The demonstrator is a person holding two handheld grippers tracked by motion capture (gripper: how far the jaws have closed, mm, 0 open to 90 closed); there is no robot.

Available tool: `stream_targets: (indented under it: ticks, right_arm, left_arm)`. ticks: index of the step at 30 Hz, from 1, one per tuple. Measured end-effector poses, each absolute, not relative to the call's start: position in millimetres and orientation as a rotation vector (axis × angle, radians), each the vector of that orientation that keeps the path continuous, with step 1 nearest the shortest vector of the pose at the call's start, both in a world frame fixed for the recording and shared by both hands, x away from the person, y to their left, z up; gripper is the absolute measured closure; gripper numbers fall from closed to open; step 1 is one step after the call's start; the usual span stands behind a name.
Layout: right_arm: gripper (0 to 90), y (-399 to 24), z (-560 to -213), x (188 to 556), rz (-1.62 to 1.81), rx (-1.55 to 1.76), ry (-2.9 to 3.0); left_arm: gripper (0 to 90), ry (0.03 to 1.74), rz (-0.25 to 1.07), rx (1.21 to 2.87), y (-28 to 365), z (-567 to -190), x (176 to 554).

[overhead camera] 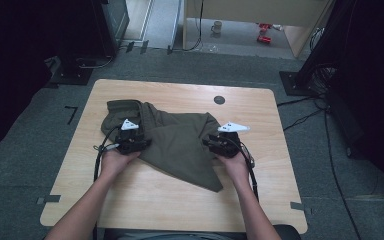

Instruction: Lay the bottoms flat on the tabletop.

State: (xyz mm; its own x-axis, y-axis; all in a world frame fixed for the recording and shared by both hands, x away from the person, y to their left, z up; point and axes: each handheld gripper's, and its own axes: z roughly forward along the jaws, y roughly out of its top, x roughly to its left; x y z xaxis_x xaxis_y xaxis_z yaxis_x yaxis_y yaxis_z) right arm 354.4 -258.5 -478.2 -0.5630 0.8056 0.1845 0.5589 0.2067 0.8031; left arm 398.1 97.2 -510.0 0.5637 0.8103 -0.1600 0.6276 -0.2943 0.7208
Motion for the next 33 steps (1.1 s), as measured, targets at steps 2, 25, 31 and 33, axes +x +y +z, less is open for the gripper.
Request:
stream_targets:
  ticks: [2, 25, 31, 33]
  right_arm:
    - [62.7, -256, -478, 362, 1.293, 1.299, 2.22]
    - [56.6, -217, -474, 421, 1.253, 1.226, 2.237]
    - [54.9, -218, -498, 435, 1.203, 1.326, 2.266]
    - [54.4, -218, -501, 436, 1.203, 1.333, 2.271]
  left_arm:
    - [53.5, 1.165, 0.296, 1.996, 99, -511, 401]
    - [45.2, 1.144, 0.356, 1.96, 138, -486, 366]
    - [45.5, 1.134, 0.343, 1.971, 139, -488, 366]
    - [45.7, 1.141, 0.341, 1.96, 140, -487, 367]
